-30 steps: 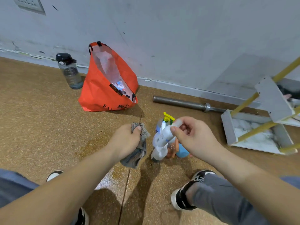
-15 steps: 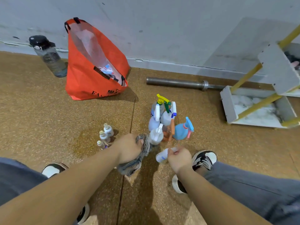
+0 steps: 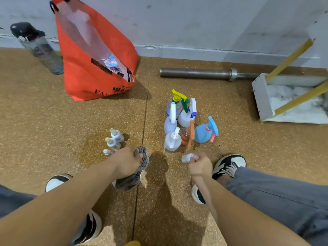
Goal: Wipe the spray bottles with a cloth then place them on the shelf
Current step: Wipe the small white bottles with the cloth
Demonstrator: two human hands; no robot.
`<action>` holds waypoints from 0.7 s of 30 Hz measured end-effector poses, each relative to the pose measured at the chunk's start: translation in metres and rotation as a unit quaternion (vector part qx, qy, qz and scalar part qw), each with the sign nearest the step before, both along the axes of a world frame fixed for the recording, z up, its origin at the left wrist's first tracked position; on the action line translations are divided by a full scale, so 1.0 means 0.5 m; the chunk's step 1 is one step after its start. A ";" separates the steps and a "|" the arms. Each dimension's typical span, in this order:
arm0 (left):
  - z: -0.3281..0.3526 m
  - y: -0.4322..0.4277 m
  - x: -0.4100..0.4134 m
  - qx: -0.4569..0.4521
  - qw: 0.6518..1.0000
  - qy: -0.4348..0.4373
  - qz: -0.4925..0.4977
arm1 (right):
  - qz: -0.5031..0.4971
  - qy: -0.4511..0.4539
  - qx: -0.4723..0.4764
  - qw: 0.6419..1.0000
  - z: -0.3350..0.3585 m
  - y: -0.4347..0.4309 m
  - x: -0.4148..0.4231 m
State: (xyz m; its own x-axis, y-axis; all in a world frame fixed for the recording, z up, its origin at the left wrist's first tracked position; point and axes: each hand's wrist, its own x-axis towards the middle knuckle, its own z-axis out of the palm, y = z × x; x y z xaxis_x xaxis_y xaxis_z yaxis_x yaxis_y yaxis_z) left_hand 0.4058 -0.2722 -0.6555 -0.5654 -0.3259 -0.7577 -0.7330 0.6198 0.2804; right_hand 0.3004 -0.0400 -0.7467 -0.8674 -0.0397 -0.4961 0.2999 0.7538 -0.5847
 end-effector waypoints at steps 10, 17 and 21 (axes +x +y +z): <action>0.036 0.000 0.029 0.022 1.000 -0.002 0.001 | -0.073 -0.289 -0.022 0.954 0.039 -0.015 0.002; 0.073 -0.014 0.090 0.045 0.998 0.026 0.030 | 0.125 -0.301 0.036 0.945 0.103 -0.098 0.076; 0.081 -0.038 0.139 0.033 0.998 0.036 0.048 | 0.176 -0.290 -0.034 0.940 0.124 -0.210 0.101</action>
